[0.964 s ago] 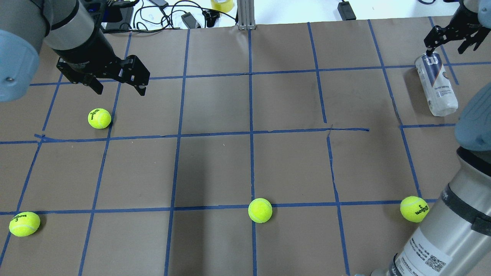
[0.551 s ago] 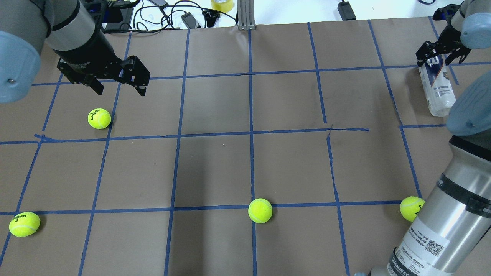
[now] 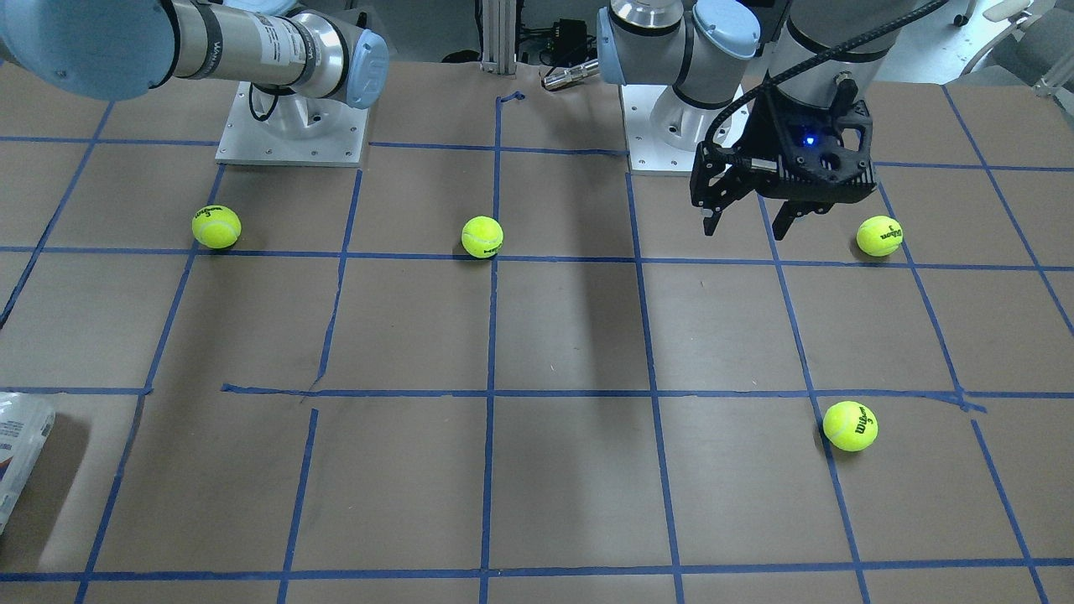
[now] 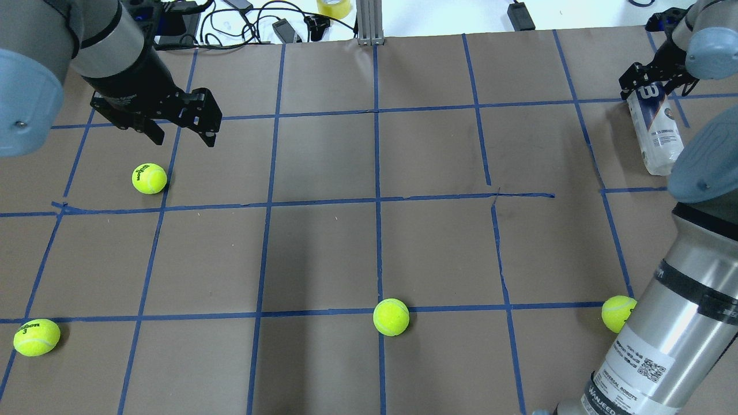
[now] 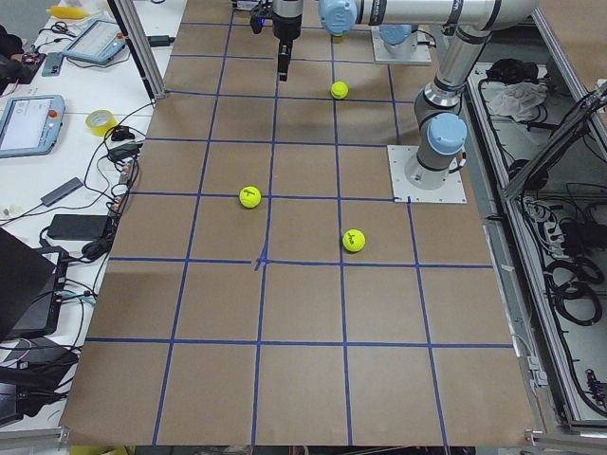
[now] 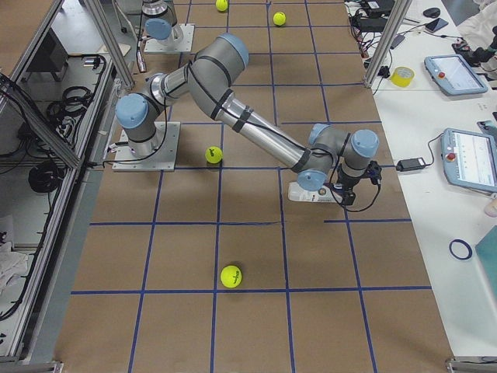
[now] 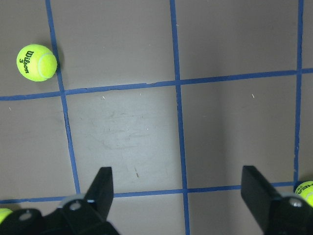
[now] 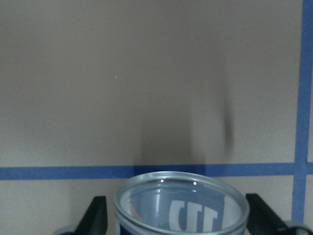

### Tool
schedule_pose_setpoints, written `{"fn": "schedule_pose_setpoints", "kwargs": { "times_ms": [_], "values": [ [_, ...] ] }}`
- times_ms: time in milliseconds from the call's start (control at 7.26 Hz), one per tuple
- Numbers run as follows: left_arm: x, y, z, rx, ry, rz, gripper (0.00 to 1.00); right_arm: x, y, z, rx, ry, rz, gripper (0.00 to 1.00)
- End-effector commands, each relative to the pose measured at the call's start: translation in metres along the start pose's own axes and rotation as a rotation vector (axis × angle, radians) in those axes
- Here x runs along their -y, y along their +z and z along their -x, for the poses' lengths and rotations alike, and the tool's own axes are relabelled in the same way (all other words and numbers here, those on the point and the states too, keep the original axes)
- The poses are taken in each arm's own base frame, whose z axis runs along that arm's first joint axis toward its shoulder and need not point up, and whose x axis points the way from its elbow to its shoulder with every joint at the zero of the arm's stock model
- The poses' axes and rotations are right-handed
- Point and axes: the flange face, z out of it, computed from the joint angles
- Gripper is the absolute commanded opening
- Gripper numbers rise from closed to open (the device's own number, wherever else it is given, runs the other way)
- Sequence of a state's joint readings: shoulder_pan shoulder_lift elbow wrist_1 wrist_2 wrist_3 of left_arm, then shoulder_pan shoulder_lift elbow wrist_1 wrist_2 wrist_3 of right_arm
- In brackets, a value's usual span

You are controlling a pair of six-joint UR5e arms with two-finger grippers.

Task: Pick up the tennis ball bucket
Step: 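Lower the right gripper around the can's lid end and close it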

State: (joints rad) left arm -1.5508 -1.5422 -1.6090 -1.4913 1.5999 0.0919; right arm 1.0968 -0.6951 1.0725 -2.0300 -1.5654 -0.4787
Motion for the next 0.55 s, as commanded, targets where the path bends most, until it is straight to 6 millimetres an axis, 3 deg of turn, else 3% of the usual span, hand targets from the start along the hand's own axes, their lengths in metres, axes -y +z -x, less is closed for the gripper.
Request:
{"fn": "schedule_pose_setpoints", "kwargs": {
  "times_ms": [0,138,275,413],
  "values": [
    [-0.0002,-0.0003,0.0000,0.000,0.000,-0.001,0.76,-0.0032,0.0094,0.0017,0.009,-0.015,0.016,0.97],
    [-0.0002,-0.0003,0.0000,0.000,0.000,-0.001,0.76,-0.0039,0.0107,0.0032,0.012,-0.020,0.024,0.90],
    [-0.0002,-0.0003,0.0000,0.000,0.000,-0.001,0.76,-0.0046,0.0102,0.0026,0.004,-0.068,0.028,0.65],
    [-0.0002,-0.0003,0.0000,0.000,0.000,-0.001,0.79,-0.0033,0.0012,0.0043,0.008,-0.137,0.014,0.56]
  ]
}}
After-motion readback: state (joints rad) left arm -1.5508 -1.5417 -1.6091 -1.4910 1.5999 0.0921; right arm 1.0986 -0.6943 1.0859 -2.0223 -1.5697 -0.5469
